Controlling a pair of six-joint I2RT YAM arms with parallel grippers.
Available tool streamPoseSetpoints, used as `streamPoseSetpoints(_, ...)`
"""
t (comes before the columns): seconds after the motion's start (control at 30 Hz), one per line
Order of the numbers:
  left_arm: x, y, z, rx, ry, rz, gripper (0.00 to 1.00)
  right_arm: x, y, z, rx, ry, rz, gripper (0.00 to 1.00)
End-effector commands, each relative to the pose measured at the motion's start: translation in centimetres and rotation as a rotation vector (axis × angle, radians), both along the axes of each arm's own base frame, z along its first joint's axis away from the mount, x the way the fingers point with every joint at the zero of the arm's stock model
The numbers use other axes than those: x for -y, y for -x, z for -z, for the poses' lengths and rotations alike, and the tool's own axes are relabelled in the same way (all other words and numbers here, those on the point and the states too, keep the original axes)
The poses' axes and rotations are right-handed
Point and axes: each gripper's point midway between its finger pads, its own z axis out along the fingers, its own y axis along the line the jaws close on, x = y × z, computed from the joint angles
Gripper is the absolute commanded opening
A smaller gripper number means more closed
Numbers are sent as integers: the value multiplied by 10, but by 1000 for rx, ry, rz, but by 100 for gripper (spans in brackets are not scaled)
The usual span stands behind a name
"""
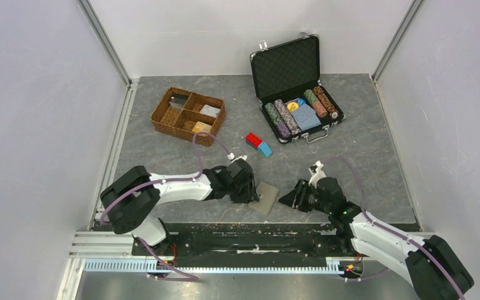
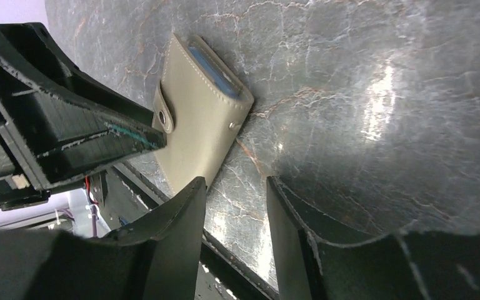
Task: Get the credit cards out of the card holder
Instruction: Open the card holder at the center of the board.
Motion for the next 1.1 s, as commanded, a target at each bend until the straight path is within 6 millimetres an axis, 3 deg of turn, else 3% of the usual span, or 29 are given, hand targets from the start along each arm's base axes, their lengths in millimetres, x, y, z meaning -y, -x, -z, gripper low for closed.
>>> streamPoseSetpoints(0.0, 15, 14, 5, -22, 67, 55, 47, -9, -10, -7, 22, 9, 23, 45)
streamPoseSetpoints(0.3, 33, 29, 10, -60, 126, 94, 46, -25, -4, 0, 10, 46, -3, 47)
streamPoseSetpoints(0.4, 34, 30, 12, -64, 123, 97, 47, -26, -5, 4, 15, 67, -13, 42)
streamPoseSetpoints(0.47, 34, 30, 13, -66, 121, 98, 46, -26, -5, 8, 18, 84, -21, 34)
streamPoseSetpoints(0.6, 31, 29, 7, -52, 120, 85, 47, -24, -9, 4, 63, 102, -28, 0)
streamPoseSetpoints(0.83, 19, 12, -22, 31, 57, 34, 64, -26, -19, -17, 155, 103, -33, 0)
streamPoseSetpoints(1.07, 25, -12, -45, 103, 0, -10, 66, -29, -24, -35, 219, 136, -18, 0)
